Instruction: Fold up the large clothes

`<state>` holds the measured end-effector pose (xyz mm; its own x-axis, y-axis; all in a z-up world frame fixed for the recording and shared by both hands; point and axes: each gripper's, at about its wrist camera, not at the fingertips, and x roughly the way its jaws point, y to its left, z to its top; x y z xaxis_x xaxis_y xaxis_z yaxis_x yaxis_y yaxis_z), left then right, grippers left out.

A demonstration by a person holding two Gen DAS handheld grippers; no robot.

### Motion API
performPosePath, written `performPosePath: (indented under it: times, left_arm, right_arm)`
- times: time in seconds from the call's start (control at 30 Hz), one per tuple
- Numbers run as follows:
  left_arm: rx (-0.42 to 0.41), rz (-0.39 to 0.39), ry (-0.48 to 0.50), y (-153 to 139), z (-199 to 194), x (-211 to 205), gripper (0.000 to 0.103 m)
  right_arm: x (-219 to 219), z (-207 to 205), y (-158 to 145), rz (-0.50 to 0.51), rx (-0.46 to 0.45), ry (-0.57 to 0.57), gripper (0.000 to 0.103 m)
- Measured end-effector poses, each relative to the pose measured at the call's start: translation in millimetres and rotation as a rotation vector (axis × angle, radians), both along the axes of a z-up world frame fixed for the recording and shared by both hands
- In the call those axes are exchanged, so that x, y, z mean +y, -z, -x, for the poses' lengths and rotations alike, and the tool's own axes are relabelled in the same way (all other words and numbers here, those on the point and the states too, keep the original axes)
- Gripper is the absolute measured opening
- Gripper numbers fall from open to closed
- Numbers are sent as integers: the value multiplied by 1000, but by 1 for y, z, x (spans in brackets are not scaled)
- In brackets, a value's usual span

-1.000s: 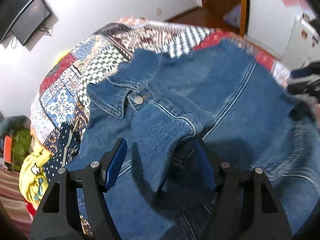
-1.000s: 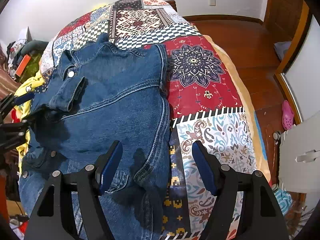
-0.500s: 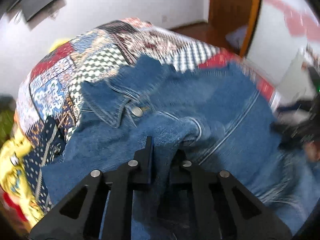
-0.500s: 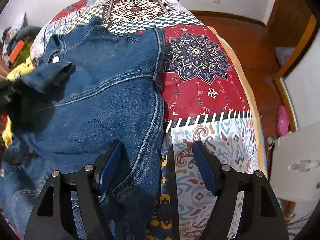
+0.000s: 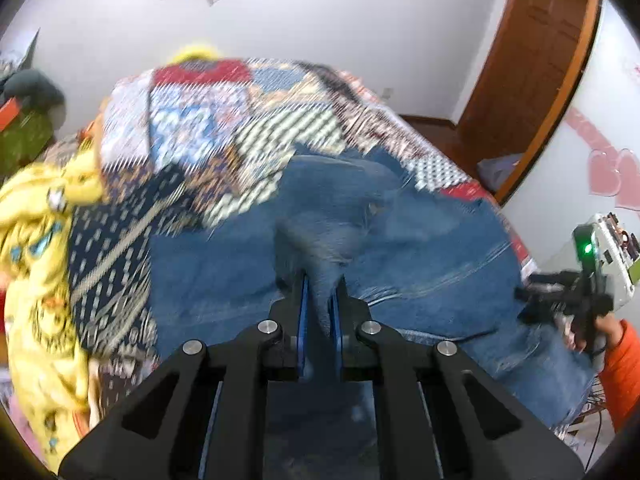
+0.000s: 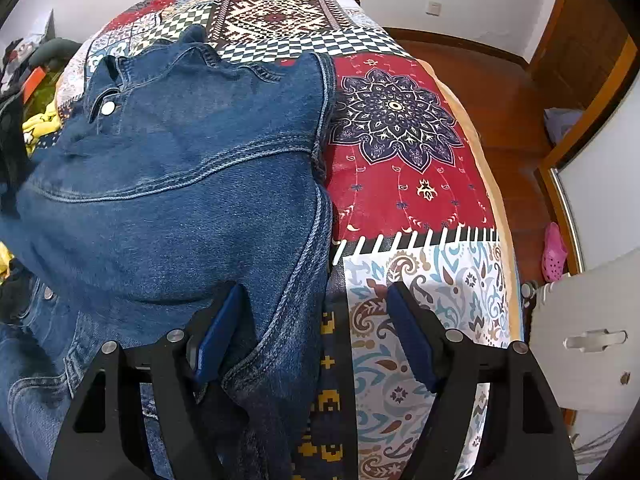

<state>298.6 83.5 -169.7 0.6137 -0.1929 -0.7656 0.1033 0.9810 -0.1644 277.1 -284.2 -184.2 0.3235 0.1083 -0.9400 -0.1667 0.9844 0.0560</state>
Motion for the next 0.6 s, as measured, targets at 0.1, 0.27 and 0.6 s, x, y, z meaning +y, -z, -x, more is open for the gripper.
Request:
performPosePath:
  times: [0.1,0.27,0.6]
  left_arm:
    - [28,1,-84,18,18,28,9]
    - [150,50,-139,54,44,66,10]
    - [190,9,-192,57,68,100,45]
  right_arm:
    - [1,1,0,10,0,5,71]
    - [2,2,0,17,5,18,72]
    - [3,-2,-17,6,7,33,72]
